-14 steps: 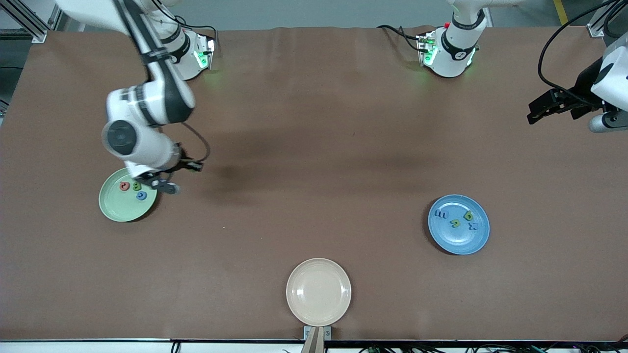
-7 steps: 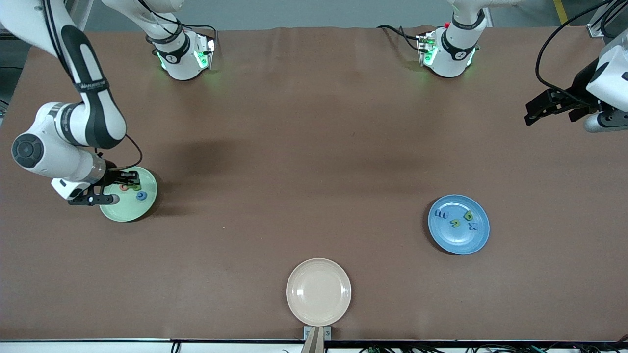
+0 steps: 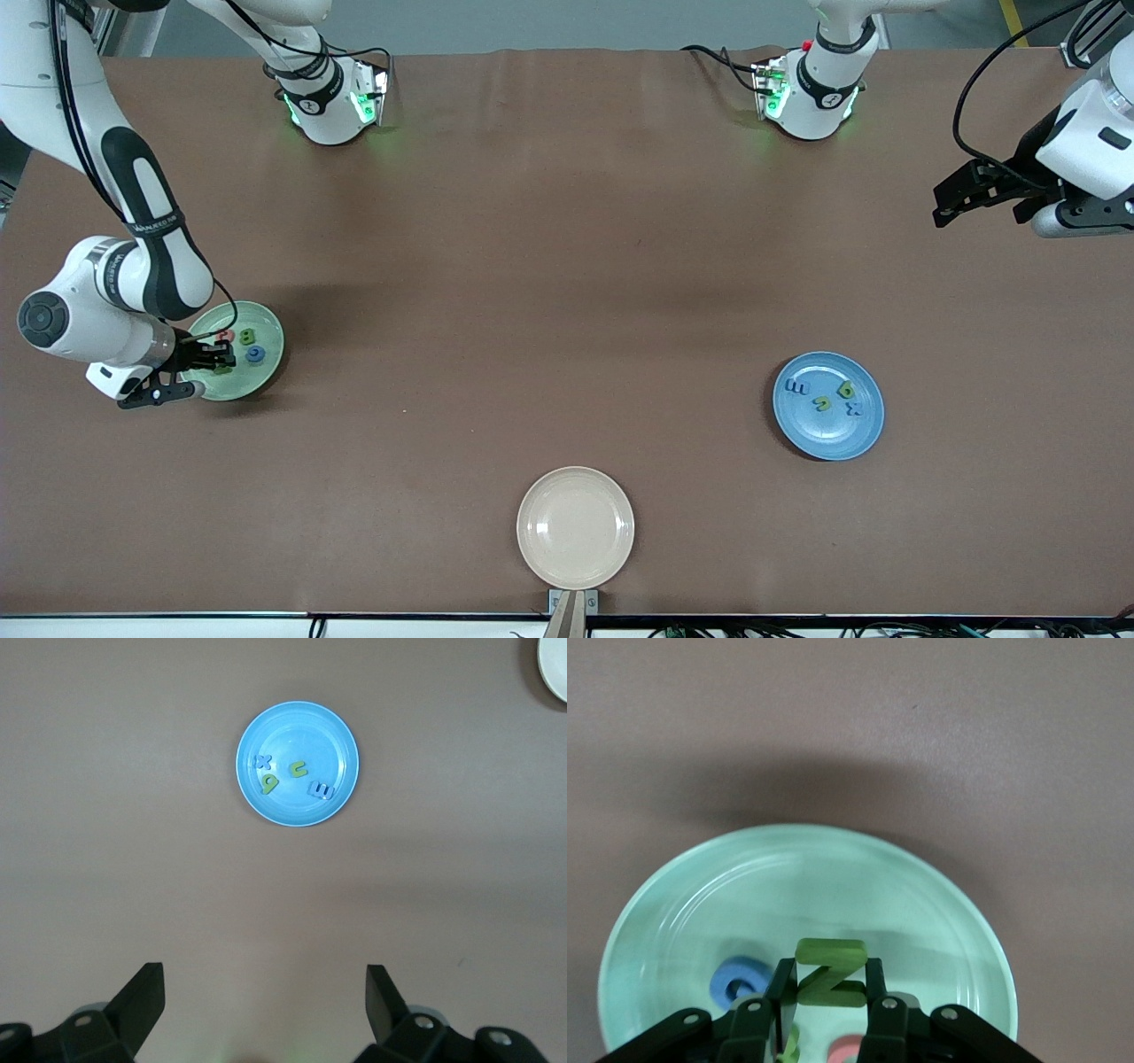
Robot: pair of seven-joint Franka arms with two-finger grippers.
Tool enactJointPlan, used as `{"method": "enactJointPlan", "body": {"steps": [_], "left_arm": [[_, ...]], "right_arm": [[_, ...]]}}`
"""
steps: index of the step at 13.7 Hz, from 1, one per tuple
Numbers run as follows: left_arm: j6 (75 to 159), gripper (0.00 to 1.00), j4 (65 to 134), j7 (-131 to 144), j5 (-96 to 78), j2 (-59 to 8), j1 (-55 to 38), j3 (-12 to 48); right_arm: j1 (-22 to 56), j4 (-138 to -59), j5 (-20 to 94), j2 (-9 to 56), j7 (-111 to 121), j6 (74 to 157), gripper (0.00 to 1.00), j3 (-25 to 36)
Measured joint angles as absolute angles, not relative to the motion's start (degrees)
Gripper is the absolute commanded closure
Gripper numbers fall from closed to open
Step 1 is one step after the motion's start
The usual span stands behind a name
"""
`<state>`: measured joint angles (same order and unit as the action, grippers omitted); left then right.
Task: Sort upper and lower case letters into plates
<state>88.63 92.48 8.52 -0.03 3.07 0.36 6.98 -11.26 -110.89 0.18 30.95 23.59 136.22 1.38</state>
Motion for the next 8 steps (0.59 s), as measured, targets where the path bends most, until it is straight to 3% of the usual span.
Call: {"method": "enactJointPlan", "body": {"steps": [1,2,3,4,5,8], "left_arm": [[88.63,0.0,92.51,8.52,-0.03,3.05,0.36,6.97],[88.63,0.0,92.52,8.52,-0.03,3.02,0.4,6.94],[88.63,0.0,92.52,8.52,-0.03,3.02,0.43,6.89],[88.64,0.0,92.52,8.52,-0.03,3.02,0.45,6.85],[88.66,0.0,92.52,8.52,-0.03,3.02,0.46,6.85],[88.68,0.0,92.51,8.52,-0.03,3.02,0.47,6.84]], "right_arm": [[-11.26,-110.72,0.18,31.48,23.61,137.25,0.81,1.32],[-11.26,-110.7,0.17,31.9,23.62,137.96,0.68,1.31],[-11.28,-110.7,0.17,32.19,23.62,138.2,0.28,1.31],[-11.28,-110.7,0.17,32.26,23.63,138.19,0.12,1.29],[-11.28,-110.65,0.17,32.24,23.62,137.98,0.06,1.22],[-11.16,-109.21,0.17,29.97,21.03,130.14,0.05,0.84]]}}
